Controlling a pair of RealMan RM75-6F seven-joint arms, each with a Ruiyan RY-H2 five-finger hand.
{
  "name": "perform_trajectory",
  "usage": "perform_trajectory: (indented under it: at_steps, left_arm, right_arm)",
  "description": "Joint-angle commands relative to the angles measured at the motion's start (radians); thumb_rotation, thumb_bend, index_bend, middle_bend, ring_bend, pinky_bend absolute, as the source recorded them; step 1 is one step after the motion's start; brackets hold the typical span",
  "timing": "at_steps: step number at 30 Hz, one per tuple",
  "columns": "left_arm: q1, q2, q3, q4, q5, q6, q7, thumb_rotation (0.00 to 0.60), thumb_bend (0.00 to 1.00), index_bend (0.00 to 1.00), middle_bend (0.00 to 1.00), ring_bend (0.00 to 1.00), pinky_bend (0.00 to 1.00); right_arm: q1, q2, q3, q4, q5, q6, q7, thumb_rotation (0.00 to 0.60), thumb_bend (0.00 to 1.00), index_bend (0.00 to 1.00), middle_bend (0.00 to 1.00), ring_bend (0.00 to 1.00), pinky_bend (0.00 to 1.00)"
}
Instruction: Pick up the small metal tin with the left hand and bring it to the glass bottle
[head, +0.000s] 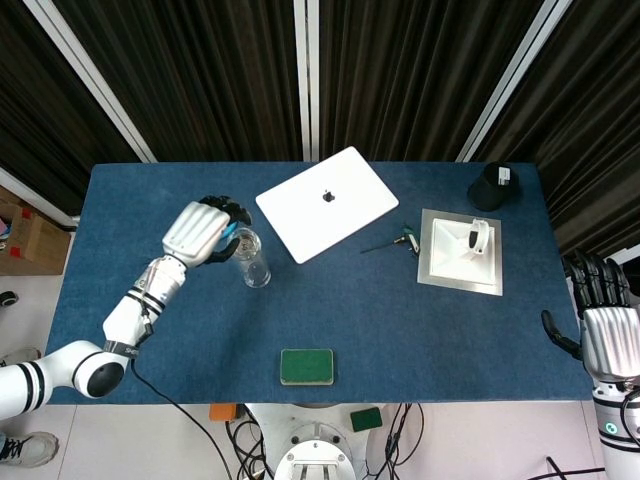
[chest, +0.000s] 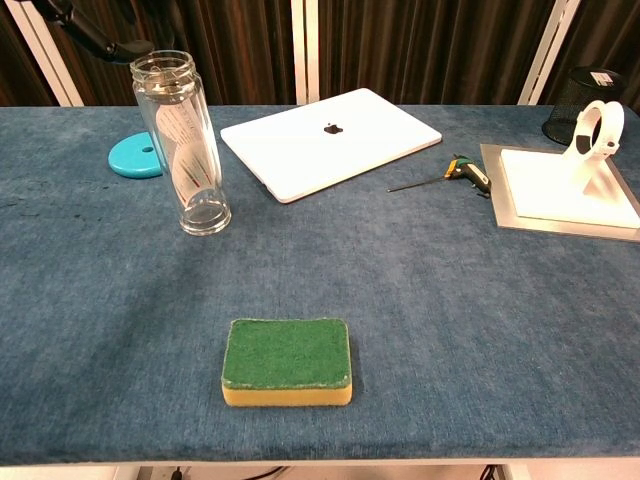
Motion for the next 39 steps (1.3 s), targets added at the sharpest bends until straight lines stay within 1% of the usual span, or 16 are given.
perform_trajectory:
  at_steps: [1, 7, 10, 13, 16, 20, 23, 26, 28, 29, 30, 31, 32, 33, 34, 39]
  left_arm:
    - [0.009, 0.013, 0.006, -0.004, 0.025, 0.007, -0.013, 0.6, 0.4, 0.33, 0.34, 0.24, 0.29]
    - [0.032, 0.039, 0.003, -0.027, 0.057, 0.049, -0.028, 0.6, 0.4, 0.33, 0.33, 0.24, 0.29]
    - [0.069, 0.065, 0.001, -0.047, 0.104, 0.125, -0.03, 0.6, 0.36, 0.33, 0.33, 0.24, 0.29]
    - [0.152, 0.102, 0.018, -0.073, 0.157, 0.256, -0.036, 0.6, 0.3, 0.33, 0.33, 0.24, 0.29]
    - [0.281, 0.134, 0.068, -0.089, 0.218, 0.424, -0.043, 0.6, 0.25, 0.33, 0.33, 0.24, 0.28]
    - [0.484, 0.125, 0.179, -0.033, 0.315, 0.651, -0.086, 0.6, 0.21, 0.32, 0.33, 0.24, 0.27]
    - [0.604, 0.083, 0.242, 0.045, 0.342, 0.758, -0.115, 0.6, 0.19, 0.32, 0.33, 0.24, 0.27]
    - [0.687, 0.038, 0.289, 0.109, 0.359, 0.811, -0.111, 0.588, 0.15, 0.32, 0.32, 0.24, 0.27]
    - [0.72, 0.027, 0.33, 0.13, 0.362, 0.785, -0.095, 0.504, 0.11, 0.27, 0.24, 0.18, 0.25]
    - [0.725, 0.033, 0.347, 0.126, 0.358, 0.758, -0.084, 0.39, 0.08, 0.21, 0.14, 0.11, 0.2]
    - [0.728, 0.037, 0.357, 0.121, 0.358, 0.738, -0.076, 0.249, 0.06, 0.13, 0.04, 0.03, 0.15]
    - [0.729, 0.039, 0.363, 0.119, 0.362, 0.723, -0.071, 0.141, 0.05, 0.08, 0.0, 0.0, 0.12]
    - [0.729, 0.039, 0.37, 0.122, 0.37, 0.705, -0.07, 0.094, 0.05, 0.07, 0.0, 0.0, 0.12]
    - [0.73, 0.039, 0.371, 0.125, 0.371, 0.694, -0.07, 0.065, 0.05, 0.06, 0.0, 0.0, 0.11]
    - [0.73, 0.039, 0.369, 0.128, 0.369, 0.684, -0.067, 0.058, 0.05, 0.05, 0.0, 0.0, 0.11]
    - [0.73, 0.033, 0.328, 0.144, 0.365, 0.676, -0.069, 0.053, 0.05, 0.04, 0.0, 0.0, 0.11]
  right_arm:
    - [0.0, 0.001, 0.0, 0.0, 0.0, 0.0, 0.0, 0.6, 0.33, 0.0, 0.0, 0.0, 0.0]
    - [0.0, -0.001, -0.001, 0.002, -0.001, 0.001, 0.002, 0.6, 0.33, 0.0, 0.0, 0.0, 0.0]
    - [-0.002, 0.0, 0.0, 0.001, -0.003, 0.006, 0.004, 0.6, 0.33, 0.0, 0.0, 0.0, 0.0]
    - [-0.006, 0.003, 0.0, 0.003, -0.001, 0.012, 0.009, 0.6, 0.33, 0.0, 0.0, 0.0, 0.0]
    - [-0.01, 0.007, 0.002, 0.009, 0.006, 0.014, 0.02, 0.6, 0.33, 0.0, 0.0, 0.0, 0.0]
    - [-0.013, 0.012, -0.001, 0.019, 0.009, 0.01, 0.03, 0.6, 0.33, 0.0, 0.0, 0.0, 0.0]
    - [-0.014, 0.021, -0.016, 0.022, 0.002, -0.005, 0.022, 0.6, 0.33, 0.0, 0.0, 0.0, 0.0]
    - [-0.019, 0.029, -0.035, 0.026, 0.002, -0.026, -0.006, 0.6, 0.33, 0.0, 0.0, 0.0, 0.0]
    - [-0.025, 0.034, -0.05, 0.023, 0.014, -0.049, -0.019, 0.6, 0.32, 0.0, 0.0, 0.0, 0.0]
    - [-0.026, 0.039, -0.056, 0.019, 0.022, -0.063, -0.022, 0.6, 0.32, 0.0, 0.0, 0.0, 0.0]
    - [-0.027, 0.043, -0.061, 0.014, 0.03, -0.076, -0.026, 0.6, 0.32, 0.0, 0.0, 0.0, 0.0]
    - [-0.028, 0.047, -0.066, 0.011, 0.037, -0.087, -0.031, 0.6, 0.31, 0.0, 0.0, 0.0, 0.0]
    - [-0.029, 0.049, -0.069, 0.008, 0.044, -0.097, -0.04, 0.6, 0.31, 0.0, 0.0, 0.0, 0.0]
    - [-0.03, 0.05, -0.072, 0.005, 0.049, -0.102, -0.046, 0.6, 0.31, 0.0, 0.0, 0.0, 0.0]
    - [-0.031, 0.05, -0.075, 0.002, 0.053, -0.109, -0.052, 0.6, 0.31, 0.0, 0.0, 0.0, 0.0]
    - [-0.03, 0.06, -0.082, -0.021, 0.068, -0.136, -0.074, 0.6, 0.31, 0.0, 0.0, 0.0, 0.0]
